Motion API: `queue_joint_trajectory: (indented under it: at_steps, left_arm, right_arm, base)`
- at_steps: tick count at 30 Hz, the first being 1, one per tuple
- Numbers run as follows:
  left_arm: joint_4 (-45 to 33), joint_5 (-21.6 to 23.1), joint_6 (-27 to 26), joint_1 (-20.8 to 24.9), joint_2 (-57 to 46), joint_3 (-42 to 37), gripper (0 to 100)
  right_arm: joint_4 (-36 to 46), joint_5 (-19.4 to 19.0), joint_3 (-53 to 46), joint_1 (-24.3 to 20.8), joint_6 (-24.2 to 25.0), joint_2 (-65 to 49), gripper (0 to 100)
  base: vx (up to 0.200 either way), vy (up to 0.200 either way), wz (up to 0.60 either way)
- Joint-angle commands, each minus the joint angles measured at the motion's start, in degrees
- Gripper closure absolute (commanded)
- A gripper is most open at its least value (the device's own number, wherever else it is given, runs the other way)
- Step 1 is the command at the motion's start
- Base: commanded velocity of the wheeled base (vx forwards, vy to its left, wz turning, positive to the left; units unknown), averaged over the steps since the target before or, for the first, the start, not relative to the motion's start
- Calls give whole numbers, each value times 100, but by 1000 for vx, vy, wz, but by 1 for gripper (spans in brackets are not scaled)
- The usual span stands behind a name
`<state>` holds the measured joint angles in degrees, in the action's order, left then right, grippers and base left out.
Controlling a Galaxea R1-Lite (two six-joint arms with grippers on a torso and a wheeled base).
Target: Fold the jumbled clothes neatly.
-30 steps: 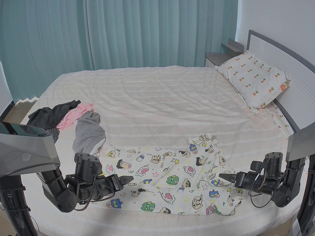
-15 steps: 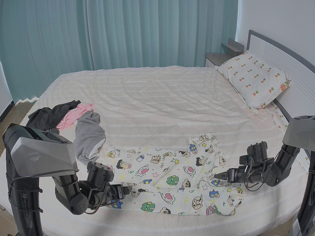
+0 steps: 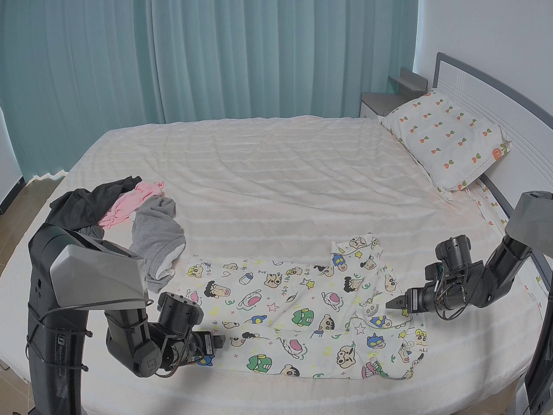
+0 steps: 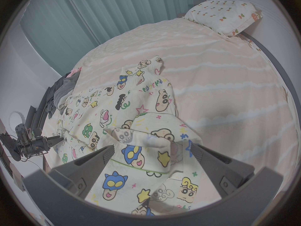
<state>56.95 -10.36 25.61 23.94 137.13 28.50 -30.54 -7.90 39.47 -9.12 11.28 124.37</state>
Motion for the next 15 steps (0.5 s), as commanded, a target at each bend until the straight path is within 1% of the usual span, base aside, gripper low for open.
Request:
queue_joint_trajectory:
  at_steps: [1, 6, 11, 15]
  left_arm:
    - [0, -1, 14, -12, 77, 6, 0]
    - [0, -1, 40, -12, 77, -3, 0]
    - [9, 8, 58, -21, 77, -20, 0]
    - [9, 8, 119, -12, 77, -29, 0]
  right_arm:
    - [109, -10, 52, -2, -3, 88, 0]
    - [197, -10, 131, -160, -11, 237, 0]
    - [751, -10, 403, -292, -11, 281, 0]
    - [821, -10, 588, -292, -11, 325, 0]
  base:
    - [0, 0, 0]
    - [0, 0, 0]
    - [0, 0, 0]
    - [0, 0, 0]
